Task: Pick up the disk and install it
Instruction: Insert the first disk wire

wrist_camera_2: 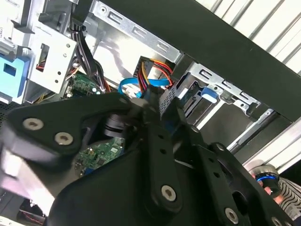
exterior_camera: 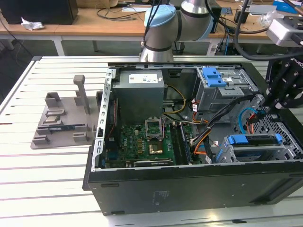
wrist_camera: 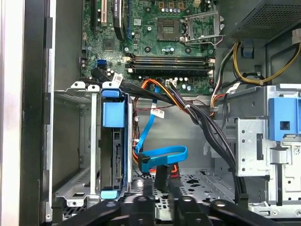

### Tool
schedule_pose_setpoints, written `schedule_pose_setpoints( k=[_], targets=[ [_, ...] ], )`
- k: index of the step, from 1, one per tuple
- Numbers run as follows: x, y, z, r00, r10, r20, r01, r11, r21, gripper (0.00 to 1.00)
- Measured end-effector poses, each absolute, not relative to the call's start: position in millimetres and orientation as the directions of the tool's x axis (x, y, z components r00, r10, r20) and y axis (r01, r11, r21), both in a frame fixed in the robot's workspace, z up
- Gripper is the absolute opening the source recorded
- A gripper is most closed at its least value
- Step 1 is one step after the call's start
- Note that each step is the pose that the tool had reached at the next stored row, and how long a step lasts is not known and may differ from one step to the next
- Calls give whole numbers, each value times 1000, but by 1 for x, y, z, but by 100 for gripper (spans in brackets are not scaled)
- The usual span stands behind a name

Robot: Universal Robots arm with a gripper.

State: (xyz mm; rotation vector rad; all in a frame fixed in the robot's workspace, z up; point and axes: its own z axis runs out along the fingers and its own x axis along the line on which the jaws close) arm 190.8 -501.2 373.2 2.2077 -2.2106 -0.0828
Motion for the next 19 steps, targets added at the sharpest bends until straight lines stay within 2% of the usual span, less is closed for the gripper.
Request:
schedule_pose_setpoints(
  k=[1, 2, 5, 16, 17, 19],
  targets=[
    [191, -501, 373, -2, -1000, -26, -999, 1, 49, 36],
    [190, -501, 373, -2, -1000, -26, -999, 1, 49, 36],
    [189, -495, 371, -2, -999, 33, -999, 4, 49, 36],
    [187, -489, 358, -2, -999, 40, -999, 4, 49, 36],
    [187, -490, 358, -2, -999, 40, -999, 4, 49, 35],
    [187, -490, 358, -2, -999, 40, -999, 4, 49, 22]
  ],
)
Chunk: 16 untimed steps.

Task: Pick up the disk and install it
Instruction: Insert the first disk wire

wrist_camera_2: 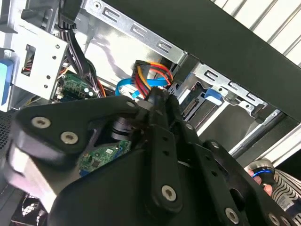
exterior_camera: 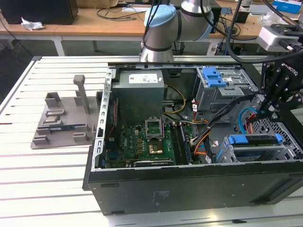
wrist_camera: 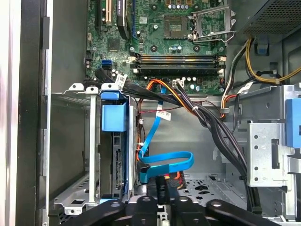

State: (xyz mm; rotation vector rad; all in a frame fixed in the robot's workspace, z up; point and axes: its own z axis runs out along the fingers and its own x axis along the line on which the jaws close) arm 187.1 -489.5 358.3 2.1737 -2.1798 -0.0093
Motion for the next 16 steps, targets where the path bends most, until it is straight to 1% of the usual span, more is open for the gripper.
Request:
schedule_pose_setpoints(
  k=[1, 7, 16],
  targets=[
    [187, -490, 358, -2, -999, 40, -999, 4, 49, 17],
    [187, -492, 358, -2, -999, 42, -999, 4, 49, 17],
    [187, -517, 357, -2, -999, 43, -999, 4, 49, 17]
  ],
)
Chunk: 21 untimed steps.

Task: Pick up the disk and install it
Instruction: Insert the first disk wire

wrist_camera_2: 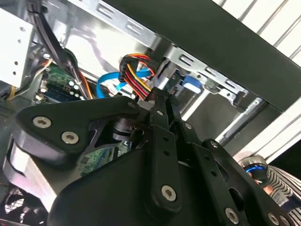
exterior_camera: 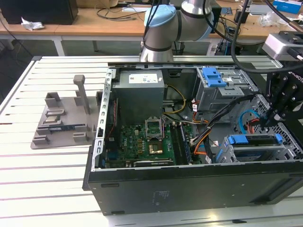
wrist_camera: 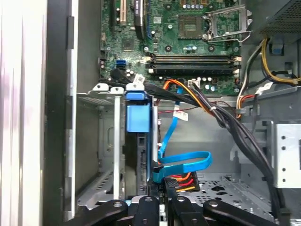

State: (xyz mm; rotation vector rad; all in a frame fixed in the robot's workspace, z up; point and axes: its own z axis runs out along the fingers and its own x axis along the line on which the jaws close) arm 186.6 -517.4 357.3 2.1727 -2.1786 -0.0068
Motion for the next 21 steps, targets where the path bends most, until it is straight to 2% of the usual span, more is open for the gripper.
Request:
schedule_pose_setpoints(
  k=[21],
  targets=[
    [184, -530, 341, -2, -999, 45, -999, 4, 49, 17]
  ],
)
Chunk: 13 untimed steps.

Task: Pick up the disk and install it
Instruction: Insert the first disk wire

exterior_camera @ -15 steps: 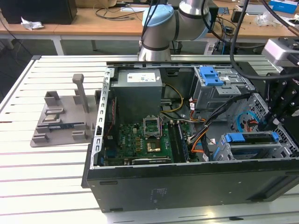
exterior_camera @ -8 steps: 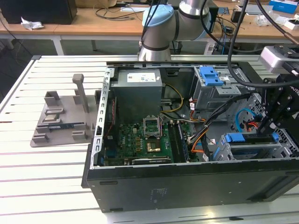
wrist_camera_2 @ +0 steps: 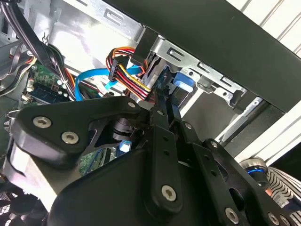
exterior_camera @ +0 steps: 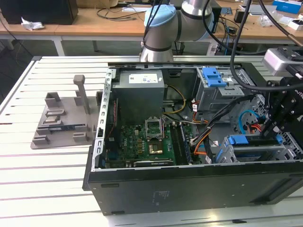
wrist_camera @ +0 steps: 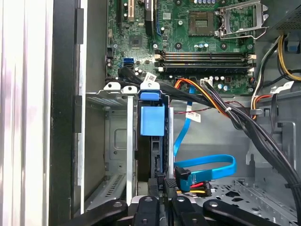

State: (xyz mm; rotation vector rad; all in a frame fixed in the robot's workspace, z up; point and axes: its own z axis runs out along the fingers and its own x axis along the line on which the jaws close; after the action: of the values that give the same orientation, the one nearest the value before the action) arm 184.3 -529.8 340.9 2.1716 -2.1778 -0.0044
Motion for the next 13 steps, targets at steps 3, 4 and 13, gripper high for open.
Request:
schedule_pose_setpoints(
  k=[3, 4, 13],
  targets=[
    [184, -530, 339, -2, -999, 44, -999, 4, 49, 17],
    [184, -530, 337, -2, -999, 37, -999, 4, 48, 17],
    [185, -529, 368, -2, -1000, 28, -999, 3, 49, 24]
  ],
)
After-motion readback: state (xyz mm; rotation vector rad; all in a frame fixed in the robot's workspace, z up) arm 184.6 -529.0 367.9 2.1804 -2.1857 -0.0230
